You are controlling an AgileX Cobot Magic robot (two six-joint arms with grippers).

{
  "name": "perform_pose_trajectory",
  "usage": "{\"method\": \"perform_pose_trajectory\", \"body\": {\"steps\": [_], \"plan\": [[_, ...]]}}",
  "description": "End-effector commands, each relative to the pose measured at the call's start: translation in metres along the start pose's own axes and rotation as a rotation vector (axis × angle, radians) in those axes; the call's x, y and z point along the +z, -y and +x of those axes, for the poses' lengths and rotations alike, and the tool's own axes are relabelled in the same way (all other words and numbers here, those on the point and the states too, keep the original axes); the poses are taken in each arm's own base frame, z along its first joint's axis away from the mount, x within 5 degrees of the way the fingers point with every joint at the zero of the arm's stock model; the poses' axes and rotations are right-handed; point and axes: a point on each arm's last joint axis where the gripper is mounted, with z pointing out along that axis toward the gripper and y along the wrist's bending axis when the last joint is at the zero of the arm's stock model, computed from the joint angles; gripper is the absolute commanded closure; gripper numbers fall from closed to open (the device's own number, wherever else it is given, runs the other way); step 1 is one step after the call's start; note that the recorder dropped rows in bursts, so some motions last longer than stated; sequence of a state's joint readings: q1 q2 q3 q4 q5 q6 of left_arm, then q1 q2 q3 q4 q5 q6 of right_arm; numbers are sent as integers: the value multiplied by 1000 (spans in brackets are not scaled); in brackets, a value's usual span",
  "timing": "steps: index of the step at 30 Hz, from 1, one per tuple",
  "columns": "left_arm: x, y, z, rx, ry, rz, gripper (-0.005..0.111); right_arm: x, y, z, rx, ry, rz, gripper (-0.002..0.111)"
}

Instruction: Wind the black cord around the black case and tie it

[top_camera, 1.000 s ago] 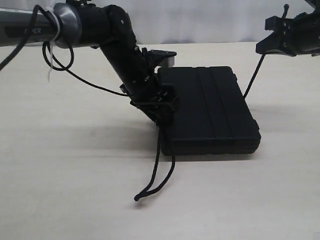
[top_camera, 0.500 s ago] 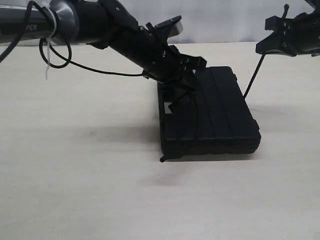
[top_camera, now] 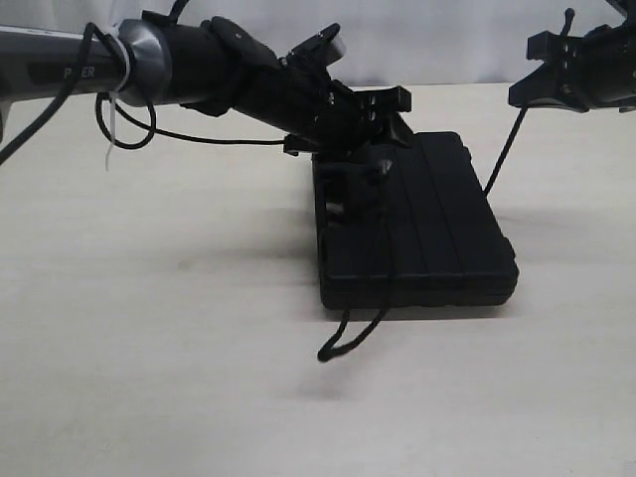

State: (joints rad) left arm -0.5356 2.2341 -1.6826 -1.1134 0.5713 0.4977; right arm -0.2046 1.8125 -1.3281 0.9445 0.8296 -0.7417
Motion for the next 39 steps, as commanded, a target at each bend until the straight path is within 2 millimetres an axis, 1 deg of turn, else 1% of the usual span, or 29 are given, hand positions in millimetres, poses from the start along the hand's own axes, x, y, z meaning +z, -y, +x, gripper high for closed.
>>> {"method": "perform_pose_trajectory", "body": {"steps": [1, 4, 7, 9, 11, 12, 13, 14, 15, 16, 17, 19, 20, 21, 22, 23, 24, 25, 26, 27, 31, 33, 35, 39], "plan": [[-11, -1, -12, 128, 51, -10, 46, -5, -3, -2, 4, 15, -9, 104], [-19, -2, -17, 333, 57, -21, 46, -5, -3, -2, 4, 15, -9, 104], [-32, 4, -19, 535, 27, -20, 46, -5, -3, -2, 3, 13, -10, 104], [-46, 14, -20, 781, -5, -9, 46, -5, -3, -2, 3, 15, -9, 104], [-61, 26, -16, 1119, -74, 34, 46, -5, -3, -2, 3, 15, -9, 104], [-73, 37, -8, 1426, -149, 123, 46, -5, -3, -2, 3, 15, -9, 104], [-79, 40, -3, 1583, -201, 176, 46, -5, -3, -2, 3, 15, -9, 104], [-87, 41, 8, 1845, -343, 255, 46, -5, -3, -2, 3, 13, -10, 104], [-89, 39, 13, 1946, -430, 274, 46, -5, -3, -2, 3, 13, -10, 104], [-87, 36, 20, 2022, -577, 237, 48, -5, -3, -2, 3, 13, -10, 104], [-83, 33, 25, 2044, -666, 224, 49, -5, -3, -2, 1, 13, -10, 104], [-78, 32, 34, 2094, -785, 244, 56, -5, -3, -2, 0, 15, -9, 104], [-71, 36, 39, 2156, -828, 252, 62, -5, -3, -2, -4, 14, -8, 104], [-68, 41, 42, 2187, -810, 258, 65, -5, -3, -2, -4, 14, -8, 104], [-60, 54, 46, 2229, -746, 255, 65, -5, -3, -2, -4, 14, -8, 104], [-57, 58, 47, 2247, -726, 245, 65, -5, -3, -2, -4, 14, -8, 104], [-50, 67, 52, 2304, -711, 227, 62, -5, -3, -2, -6, 13, -7, 104], [-47, 70, 54, 2327, -718, 219, 61, -5, -3, -2, -6, 13, -7, 104], [-44, 73, 58, 2381, -755, 206, 56, -5, -3, -2, -6, 13, -7, 104], [-42, 73, 61, 2404, -786, 206, 55, -5, -3, -2, -6, 13, -7, 104], [-41, 73, 64, 2387, -796, 237, 55, -5, -3, -2, -6, 14, -5, 104], [-37, 77, 71, 2396, -803, 260, 55, -5, -3, -2, -6, 16, -4, 104], [-31, 84, 75, 2440, -790, 243, 55, -5, -3, -2, -6, 16, -4, 104], [-25, 74, 77, 2461, -864, 235, 55, -5, -3, -2, -6, 13, -7, 104]]}}
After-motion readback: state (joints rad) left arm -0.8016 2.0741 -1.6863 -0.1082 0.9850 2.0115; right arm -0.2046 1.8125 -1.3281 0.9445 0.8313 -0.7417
